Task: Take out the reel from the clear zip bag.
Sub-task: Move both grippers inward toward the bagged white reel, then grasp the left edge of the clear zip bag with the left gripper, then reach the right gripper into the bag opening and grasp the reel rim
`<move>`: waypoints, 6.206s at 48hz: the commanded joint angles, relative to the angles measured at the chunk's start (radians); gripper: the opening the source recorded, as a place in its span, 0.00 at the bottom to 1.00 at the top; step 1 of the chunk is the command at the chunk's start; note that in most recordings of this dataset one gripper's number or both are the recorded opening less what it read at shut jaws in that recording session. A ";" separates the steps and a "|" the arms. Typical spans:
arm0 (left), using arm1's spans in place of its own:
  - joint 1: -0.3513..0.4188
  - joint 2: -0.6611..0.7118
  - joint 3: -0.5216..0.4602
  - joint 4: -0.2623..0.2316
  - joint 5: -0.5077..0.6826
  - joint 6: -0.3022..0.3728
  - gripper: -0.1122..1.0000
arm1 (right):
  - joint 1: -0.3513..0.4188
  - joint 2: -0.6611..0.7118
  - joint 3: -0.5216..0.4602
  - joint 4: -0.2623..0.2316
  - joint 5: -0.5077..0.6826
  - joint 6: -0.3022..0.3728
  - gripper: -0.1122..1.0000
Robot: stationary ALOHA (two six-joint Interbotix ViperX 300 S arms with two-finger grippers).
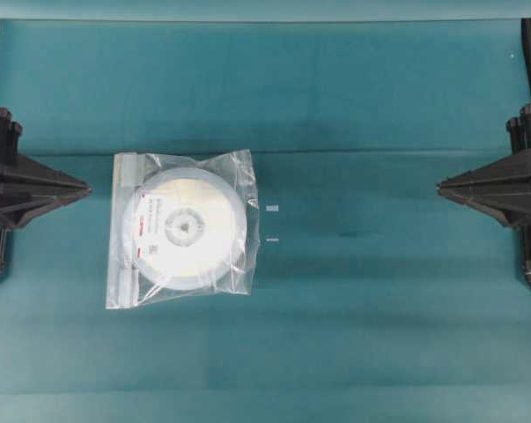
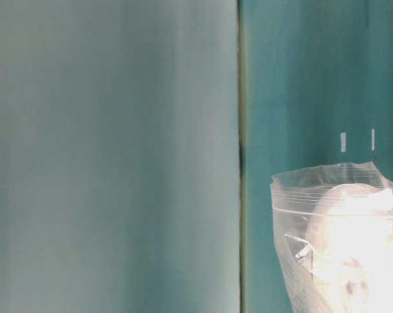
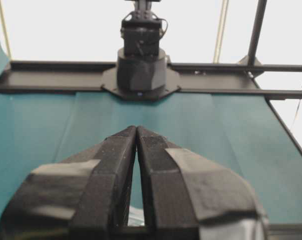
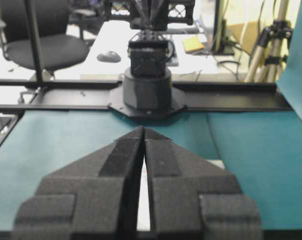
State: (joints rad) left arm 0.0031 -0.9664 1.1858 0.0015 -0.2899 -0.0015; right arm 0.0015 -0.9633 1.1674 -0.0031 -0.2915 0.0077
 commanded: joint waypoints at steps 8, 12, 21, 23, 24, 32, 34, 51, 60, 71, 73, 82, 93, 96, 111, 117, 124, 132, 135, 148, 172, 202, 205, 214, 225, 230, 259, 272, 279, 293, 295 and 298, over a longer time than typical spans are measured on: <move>-0.028 0.025 -0.091 0.011 0.029 -0.272 0.09 | -0.006 0.029 -0.044 0.106 0.060 0.069 0.10; -0.029 0.035 -0.104 0.015 0.066 -0.342 0.09 | -0.009 0.051 -0.060 0.135 0.092 0.104 0.10; -0.028 0.055 -0.118 0.015 0.127 -0.439 0.09 | -0.015 0.130 -0.101 0.175 0.133 0.179 0.10; -0.029 0.067 -0.118 0.015 0.141 -0.468 0.09 | -0.021 0.161 -0.112 0.184 0.135 0.207 0.10; -0.029 0.074 -0.118 0.015 0.147 -0.485 0.09 | -0.023 0.175 -0.115 0.189 0.135 0.219 0.10; -0.023 0.132 -0.114 0.014 0.204 -0.669 0.09 | -0.034 0.304 -0.149 0.201 0.132 0.321 0.10; -0.017 0.147 -0.104 0.014 0.207 -0.716 0.09 | -0.035 0.337 -0.161 0.201 0.135 0.345 0.10; 0.035 0.222 0.032 0.015 0.215 -0.885 0.09 | -0.048 0.603 -0.273 0.202 0.143 0.505 0.10; 0.092 0.212 0.149 0.014 0.210 -0.902 0.09 | -0.051 0.669 -0.313 0.202 0.143 0.509 0.10; 0.109 0.224 0.216 0.014 0.179 -0.994 0.15 | -0.069 0.680 -0.318 0.202 0.144 0.512 0.10; 0.112 0.227 0.224 0.014 0.172 -1.011 0.21 | -0.075 0.681 -0.318 0.204 0.147 0.512 0.10; 0.146 0.252 0.233 0.014 0.170 -1.028 0.67 | -0.103 0.698 -0.318 0.219 0.163 0.511 0.10; 0.167 0.291 0.235 0.014 0.132 -1.028 0.87 | -0.109 0.699 -0.316 0.219 0.163 0.511 0.10; 0.169 0.316 0.238 0.014 0.126 -1.031 0.82 | -0.109 0.699 -0.316 0.219 0.163 0.511 0.10; 0.167 0.492 0.242 0.014 0.009 -1.141 0.92 | -0.109 0.701 -0.318 0.219 0.163 0.512 0.10; 0.167 0.561 0.242 0.014 -0.048 -1.155 0.92 | -0.109 0.701 -0.318 0.219 0.163 0.512 0.10; 0.167 0.637 0.238 0.014 -0.133 -1.155 0.92 | -0.109 0.701 -0.318 0.219 0.163 0.512 0.10; 0.164 0.712 0.225 0.014 -0.213 -1.155 0.92 | -0.109 0.701 -0.318 0.219 0.163 0.512 0.10; 0.161 0.736 0.213 0.014 -0.233 -1.155 0.92 | -0.109 0.701 -0.318 0.219 0.163 0.512 0.10; 0.133 0.790 0.178 0.014 -0.238 -1.157 0.92 | -0.109 0.701 -0.318 0.219 0.163 0.511 0.10; 0.129 0.796 0.183 0.014 -0.230 -1.157 0.78 | -0.109 0.701 -0.318 0.219 0.176 0.511 0.10; 0.163 0.795 0.158 0.014 -0.130 -1.081 0.10 | -0.091 0.773 -0.330 0.256 0.250 0.604 0.10; 0.164 0.795 0.155 0.015 -0.130 -1.071 0.10 | -0.087 0.804 -0.337 0.256 0.262 0.632 0.11; 0.164 0.795 0.153 0.014 -0.130 -1.066 0.10 | -0.086 0.905 -0.408 0.256 0.264 0.687 0.28; 0.164 0.793 0.153 0.014 -0.130 -1.066 0.10 | -0.083 1.008 -0.491 0.258 0.268 0.741 0.83; 0.164 0.793 0.155 0.014 -0.130 -1.065 0.10 | -0.083 1.040 -0.509 0.258 0.264 0.772 0.91; 0.164 0.779 0.156 0.014 -0.129 -1.065 0.10 | -0.084 1.206 -0.637 0.258 0.253 0.801 0.89; 0.164 0.773 0.155 0.014 -0.097 -1.065 0.10 | -0.084 1.253 -0.672 0.258 0.242 0.801 0.88; 0.164 0.773 0.155 0.014 -0.081 -1.063 0.10 | -0.084 1.275 -0.693 0.258 0.235 0.802 0.88; 0.164 0.773 0.153 0.015 -0.081 -1.063 0.10 | -0.083 1.293 -0.710 0.258 0.235 0.802 0.88; 0.166 0.773 0.153 0.015 -0.081 -1.063 0.10 | -0.083 1.293 -0.710 0.258 0.235 0.802 0.88; 0.164 0.773 0.153 0.014 -0.081 -1.063 0.10 | -0.083 1.293 -0.710 0.258 0.235 0.802 0.87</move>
State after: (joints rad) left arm 0.1641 -0.1933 1.3438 0.0138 -0.3712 -1.0661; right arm -0.0859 0.3359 0.4709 0.2516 -0.0460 0.8007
